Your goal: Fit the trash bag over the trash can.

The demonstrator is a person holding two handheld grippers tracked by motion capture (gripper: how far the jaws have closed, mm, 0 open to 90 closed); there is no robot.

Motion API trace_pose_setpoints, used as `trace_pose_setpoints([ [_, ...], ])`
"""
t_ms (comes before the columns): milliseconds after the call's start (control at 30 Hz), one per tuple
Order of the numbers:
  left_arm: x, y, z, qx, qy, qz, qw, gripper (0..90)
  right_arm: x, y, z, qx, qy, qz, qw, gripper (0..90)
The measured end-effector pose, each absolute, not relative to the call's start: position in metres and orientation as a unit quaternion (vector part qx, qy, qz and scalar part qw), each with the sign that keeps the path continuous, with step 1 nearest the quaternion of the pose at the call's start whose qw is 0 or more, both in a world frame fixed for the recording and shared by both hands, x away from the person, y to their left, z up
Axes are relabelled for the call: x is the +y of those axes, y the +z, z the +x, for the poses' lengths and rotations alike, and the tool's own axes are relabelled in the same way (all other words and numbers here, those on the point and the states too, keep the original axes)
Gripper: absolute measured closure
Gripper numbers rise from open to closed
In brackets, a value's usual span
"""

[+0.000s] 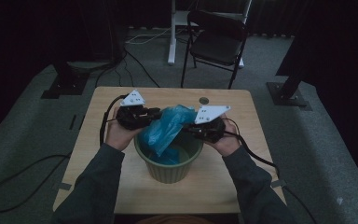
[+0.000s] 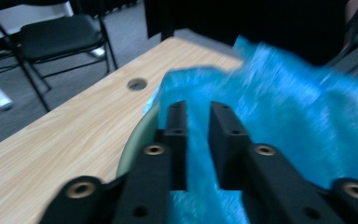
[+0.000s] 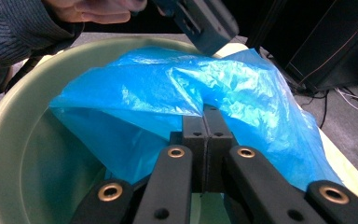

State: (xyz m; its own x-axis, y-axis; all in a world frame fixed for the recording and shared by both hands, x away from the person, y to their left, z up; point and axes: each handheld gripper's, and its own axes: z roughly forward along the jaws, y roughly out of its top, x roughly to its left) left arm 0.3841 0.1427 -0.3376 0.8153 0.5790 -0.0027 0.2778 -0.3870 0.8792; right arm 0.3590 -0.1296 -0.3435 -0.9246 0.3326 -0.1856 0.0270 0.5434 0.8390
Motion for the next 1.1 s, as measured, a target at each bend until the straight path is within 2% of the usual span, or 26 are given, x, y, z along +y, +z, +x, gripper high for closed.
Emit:
trace_pose_setpoints([
  [67, 0.142, -0.334, 0.386, 0.265, 0.149, 0.812, 0.498, 66.1, -0.129, -0.344, 0.359, 0.864, 0.465, 0.104, 0.164, 90.0],
  [267, 0.137, -0.328, 0.39, 0.254, 0.125, 0.806, 0.52, 59.2, -0.127, -0.346, 0.358, 0.866, 0.461, 0.1, 0.166, 90.0],
  [333, 0.131, -0.328, 0.391, 0.245, 0.117, 0.813, 0.515, 52.5, -0.126, -0.346, 0.358, 0.867, 0.458, 0.099, 0.169, 90.0],
  [467, 0.125, -0.332, 0.396, 0.25, 0.115, 0.822, 0.498, 50.6, -0.126, -0.346, 0.357, 0.867, 0.459, 0.097, 0.169, 90.0],
  [500, 0.125, -0.332, 0.396, 0.25, 0.115, 0.822, 0.498, 52.5, -0.126, -0.346, 0.357, 0.867, 0.459, 0.097, 0.169, 90.0],
  [533, 0.123, -0.336, 0.399, 0.253, 0.114, 0.829, 0.485, 68.3, -0.126, -0.346, 0.356, 0.867, 0.458, 0.096, 0.171, 90.0],
  [567, 0.121, -0.338, 0.398, 0.245, 0.118, 0.838, 0.474, 75.8, -0.126, -0.346, 0.356, 0.868, 0.456, 0.095, 0.173, 90.0],
  [667, 0.119, -0.339, 0.396, 0.237, 0.123, 0.843, 0.468, 88.9, -0.126, -0.346, 0.357, 0.87, 0.451, 0.094, 0.175, 90.0],
  [900, 0.121, -0.336, 0.389, 0.232, 0.138, 0.843, 0.465, 89.8, -0.127, -0.346, 0.354, 0.87, 0.451, 0.091, 0.175, 87.6],
  [933, 0.123, -0.335, 0.388, 0.233, 0.145, 0.841, 0.465, 89.8, -0.127, -0.346, 0.353, 0.872, 0.447, 0.09, 0.176, 83.1],
  [967, 0.123, -0.335, 0.388, 0.233, 0.145, 0.841, 0.465, 89.8, -0.127, -0.346, 0.353, 0.872, 0.447, 0.09, 0.176, 83.1],
  [1000, 0.124, -0.334, 0.387, 0.235, 0.148, 0.84, 0.467, 89.9, -0.129, -0.345, 0.353, 0.873, 0.446, 0.089, 0.177, 77.1],
  [1100, 0.125, -0.333, 0.385, 0.234, 0.155, 0.839, 0.466, 89.9, -0.132, -0.342, 0.351, 0.871, 0.449, 0.088, 0.178, 73.4],
])
